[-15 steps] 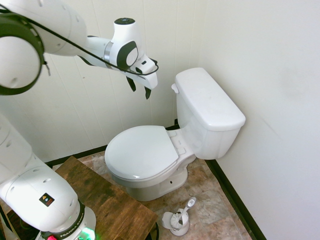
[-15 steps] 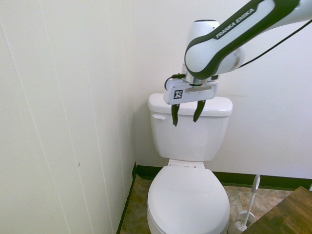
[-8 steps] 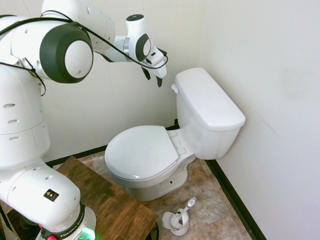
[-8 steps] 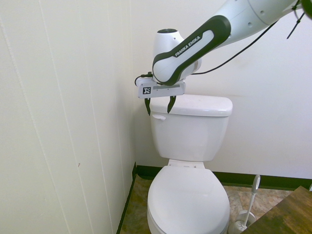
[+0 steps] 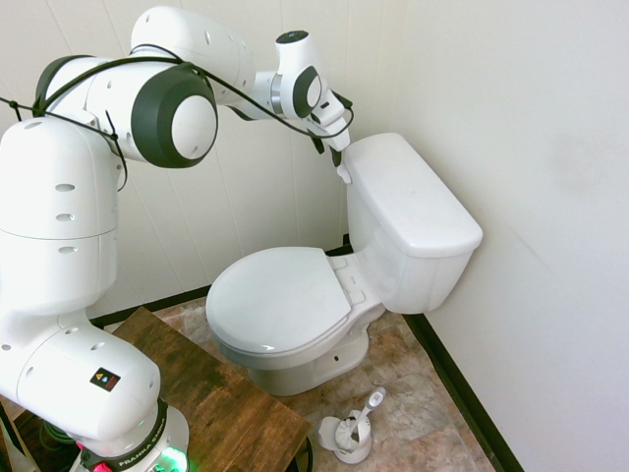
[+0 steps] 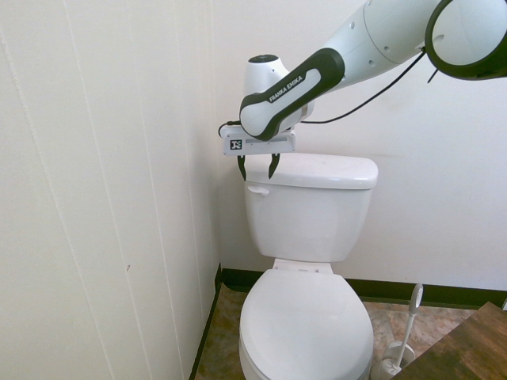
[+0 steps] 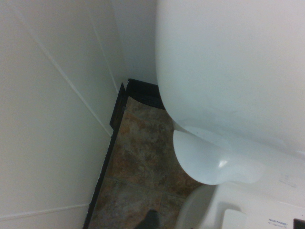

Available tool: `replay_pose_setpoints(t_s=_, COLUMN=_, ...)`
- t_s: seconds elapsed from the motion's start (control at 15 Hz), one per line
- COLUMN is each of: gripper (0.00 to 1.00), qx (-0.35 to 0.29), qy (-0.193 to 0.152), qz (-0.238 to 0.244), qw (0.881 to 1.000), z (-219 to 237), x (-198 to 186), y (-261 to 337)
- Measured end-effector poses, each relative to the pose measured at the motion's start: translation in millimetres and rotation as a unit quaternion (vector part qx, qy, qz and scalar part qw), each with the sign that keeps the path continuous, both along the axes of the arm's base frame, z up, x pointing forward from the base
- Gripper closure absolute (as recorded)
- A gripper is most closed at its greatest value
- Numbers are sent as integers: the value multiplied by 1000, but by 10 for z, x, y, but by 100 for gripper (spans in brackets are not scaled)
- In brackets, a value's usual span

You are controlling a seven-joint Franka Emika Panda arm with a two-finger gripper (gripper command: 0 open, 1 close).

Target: Flush the toilet

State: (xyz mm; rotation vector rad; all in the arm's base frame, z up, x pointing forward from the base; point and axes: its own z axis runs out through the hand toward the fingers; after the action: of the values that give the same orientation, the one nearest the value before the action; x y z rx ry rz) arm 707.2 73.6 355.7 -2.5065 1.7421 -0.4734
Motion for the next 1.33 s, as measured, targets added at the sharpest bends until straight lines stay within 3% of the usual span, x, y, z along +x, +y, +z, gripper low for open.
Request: replay_pose_setpoints(t_s=1.33, gripper=100, qx=22, qy=9, qz=-43, qw=999, z=-500, x=356, y=-285)
